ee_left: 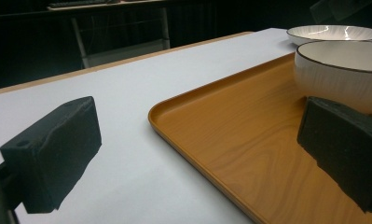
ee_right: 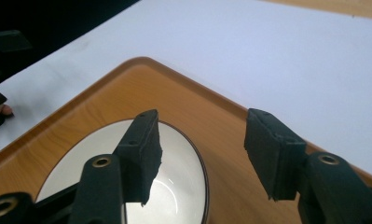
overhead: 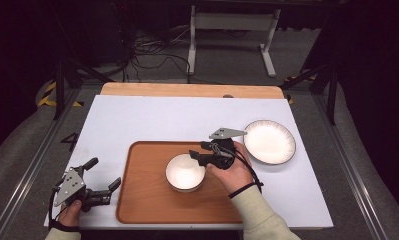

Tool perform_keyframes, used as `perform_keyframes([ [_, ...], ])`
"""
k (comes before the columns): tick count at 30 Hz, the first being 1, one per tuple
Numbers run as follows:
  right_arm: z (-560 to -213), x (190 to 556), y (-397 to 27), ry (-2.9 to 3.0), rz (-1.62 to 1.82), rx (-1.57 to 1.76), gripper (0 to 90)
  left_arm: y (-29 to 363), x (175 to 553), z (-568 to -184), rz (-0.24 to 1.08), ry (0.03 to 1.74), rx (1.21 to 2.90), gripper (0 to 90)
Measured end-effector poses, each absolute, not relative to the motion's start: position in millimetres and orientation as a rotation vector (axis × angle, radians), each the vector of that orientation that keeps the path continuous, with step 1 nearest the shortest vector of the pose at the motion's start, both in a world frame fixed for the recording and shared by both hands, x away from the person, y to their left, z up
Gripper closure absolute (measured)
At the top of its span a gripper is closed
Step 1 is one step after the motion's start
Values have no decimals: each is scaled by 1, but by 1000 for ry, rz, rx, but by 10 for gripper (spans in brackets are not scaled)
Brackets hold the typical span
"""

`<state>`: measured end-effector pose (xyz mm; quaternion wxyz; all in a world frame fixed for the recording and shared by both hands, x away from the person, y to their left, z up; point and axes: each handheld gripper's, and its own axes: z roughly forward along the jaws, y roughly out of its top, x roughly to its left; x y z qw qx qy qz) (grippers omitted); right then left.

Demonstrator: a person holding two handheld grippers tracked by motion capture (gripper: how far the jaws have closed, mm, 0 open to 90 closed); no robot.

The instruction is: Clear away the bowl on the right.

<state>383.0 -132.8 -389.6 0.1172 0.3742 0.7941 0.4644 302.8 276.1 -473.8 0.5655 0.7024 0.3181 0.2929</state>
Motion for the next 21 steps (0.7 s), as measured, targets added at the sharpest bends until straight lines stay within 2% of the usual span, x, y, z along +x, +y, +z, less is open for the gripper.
perform_keyframes([
  [3,-388,381,-134,2292,1391,1013,360,276,303,-474,689,748,1652,3],
  [11,-384,376,-138,2188,1469,840,272,276,303,-474,691,747,1651,3],
  [21,-383,372,-148,2130,1519,783,242,276,303,-474,692,747,1652,3],
])
